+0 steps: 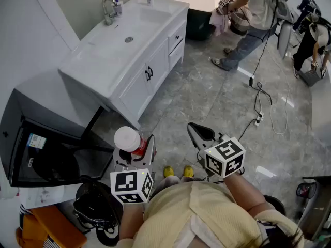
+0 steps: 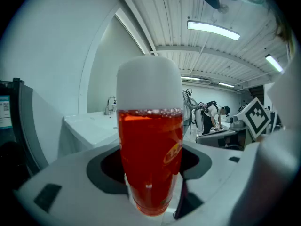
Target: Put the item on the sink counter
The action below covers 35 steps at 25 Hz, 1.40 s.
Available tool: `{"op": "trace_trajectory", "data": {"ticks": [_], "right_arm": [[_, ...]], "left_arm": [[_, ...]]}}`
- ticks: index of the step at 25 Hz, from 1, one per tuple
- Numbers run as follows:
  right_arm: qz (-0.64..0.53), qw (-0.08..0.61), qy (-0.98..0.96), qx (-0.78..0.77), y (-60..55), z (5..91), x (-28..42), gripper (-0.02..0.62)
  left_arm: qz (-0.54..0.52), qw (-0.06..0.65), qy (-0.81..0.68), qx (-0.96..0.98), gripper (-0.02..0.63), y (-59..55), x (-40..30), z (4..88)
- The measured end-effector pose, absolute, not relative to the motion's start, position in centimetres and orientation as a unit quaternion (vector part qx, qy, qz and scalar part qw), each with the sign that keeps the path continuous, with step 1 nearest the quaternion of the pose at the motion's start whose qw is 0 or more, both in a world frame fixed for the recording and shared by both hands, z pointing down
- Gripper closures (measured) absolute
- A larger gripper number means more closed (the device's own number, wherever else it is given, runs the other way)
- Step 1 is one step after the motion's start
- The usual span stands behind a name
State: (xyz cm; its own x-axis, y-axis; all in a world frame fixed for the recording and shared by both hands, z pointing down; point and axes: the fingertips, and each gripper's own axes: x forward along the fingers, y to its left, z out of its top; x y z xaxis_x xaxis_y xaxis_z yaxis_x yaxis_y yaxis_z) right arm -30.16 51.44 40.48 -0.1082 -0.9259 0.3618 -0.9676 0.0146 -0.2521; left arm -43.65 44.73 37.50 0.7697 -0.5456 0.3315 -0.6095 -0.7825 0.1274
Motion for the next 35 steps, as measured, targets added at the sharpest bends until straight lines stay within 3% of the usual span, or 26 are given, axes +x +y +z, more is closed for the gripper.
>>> {"op": "trace_trajectory", "data": {"ticks": [35], "right_arm": [[0.232,0.062,-0.709,0.662,47.2,40.7,-35.3,0.569]], "left_arm": [[0.15,0.125,-0.276,0.941,0.288,42.3,-47.4,38.9]]}}
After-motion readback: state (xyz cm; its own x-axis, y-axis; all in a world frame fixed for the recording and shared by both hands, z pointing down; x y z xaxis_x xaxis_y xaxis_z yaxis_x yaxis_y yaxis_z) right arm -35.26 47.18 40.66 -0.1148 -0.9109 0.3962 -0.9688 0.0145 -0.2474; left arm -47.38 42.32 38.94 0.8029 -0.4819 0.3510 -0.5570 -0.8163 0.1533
